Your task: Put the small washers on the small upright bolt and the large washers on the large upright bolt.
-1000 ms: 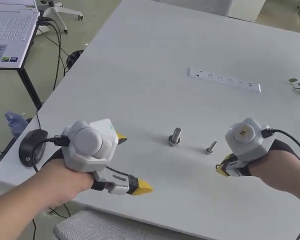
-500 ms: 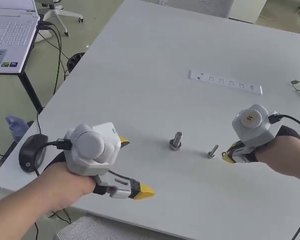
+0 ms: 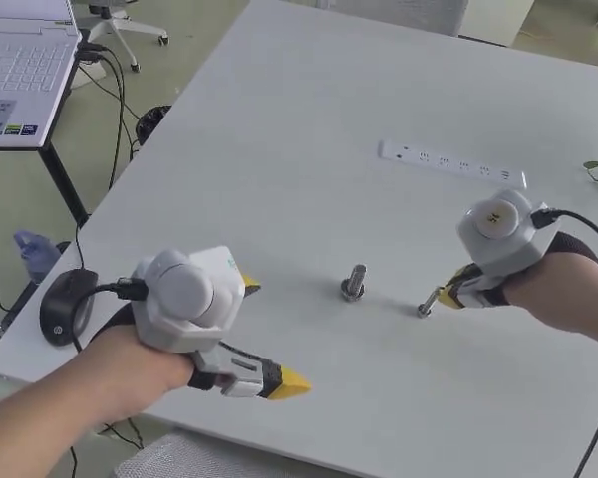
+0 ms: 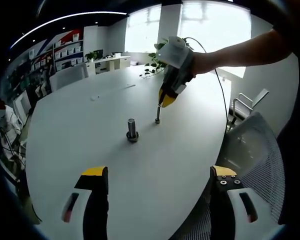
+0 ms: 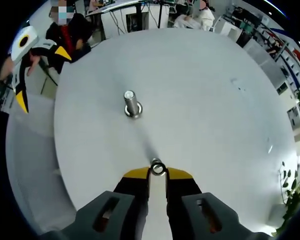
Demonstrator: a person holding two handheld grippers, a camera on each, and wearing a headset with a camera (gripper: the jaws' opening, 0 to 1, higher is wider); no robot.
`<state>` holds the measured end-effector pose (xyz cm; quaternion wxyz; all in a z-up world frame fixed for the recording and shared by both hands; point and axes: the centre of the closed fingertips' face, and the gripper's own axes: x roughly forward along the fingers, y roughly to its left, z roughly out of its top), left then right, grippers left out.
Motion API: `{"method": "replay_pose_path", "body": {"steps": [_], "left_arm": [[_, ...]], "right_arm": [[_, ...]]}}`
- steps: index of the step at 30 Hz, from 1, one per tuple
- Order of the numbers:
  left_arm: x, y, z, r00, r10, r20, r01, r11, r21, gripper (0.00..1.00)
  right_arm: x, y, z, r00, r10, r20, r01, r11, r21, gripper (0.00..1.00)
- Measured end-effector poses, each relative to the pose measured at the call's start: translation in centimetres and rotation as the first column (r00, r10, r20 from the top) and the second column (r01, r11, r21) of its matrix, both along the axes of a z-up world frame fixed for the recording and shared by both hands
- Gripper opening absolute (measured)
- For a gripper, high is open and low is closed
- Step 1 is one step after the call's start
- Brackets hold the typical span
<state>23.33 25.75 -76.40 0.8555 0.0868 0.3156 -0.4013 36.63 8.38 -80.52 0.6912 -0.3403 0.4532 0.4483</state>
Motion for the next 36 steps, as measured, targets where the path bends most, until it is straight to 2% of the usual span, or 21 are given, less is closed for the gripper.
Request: {"method": "replay_pose_path", "body": {"steps": [17, 36], "left_arm": [[-0.2, -0.2, -0.1, 1.0, -0.004, -0.006, 0.004, 1.0, 0.002, 0.82], [0.0, -0.2, -0.2, 1.0, 0.005, -0.01, -0.005, 1.0, -0.002, 0.82]], "right_arm": [[0.0, 0.3, -0.5, 1.0, 0.019, 0.008, -0.018, 0.999, -0.036, 0.12], [0.0, 0.3, -1.4, 1.0, 0.03, -0.003, -0.03, 0.998, -0.05, 0.12]]}}
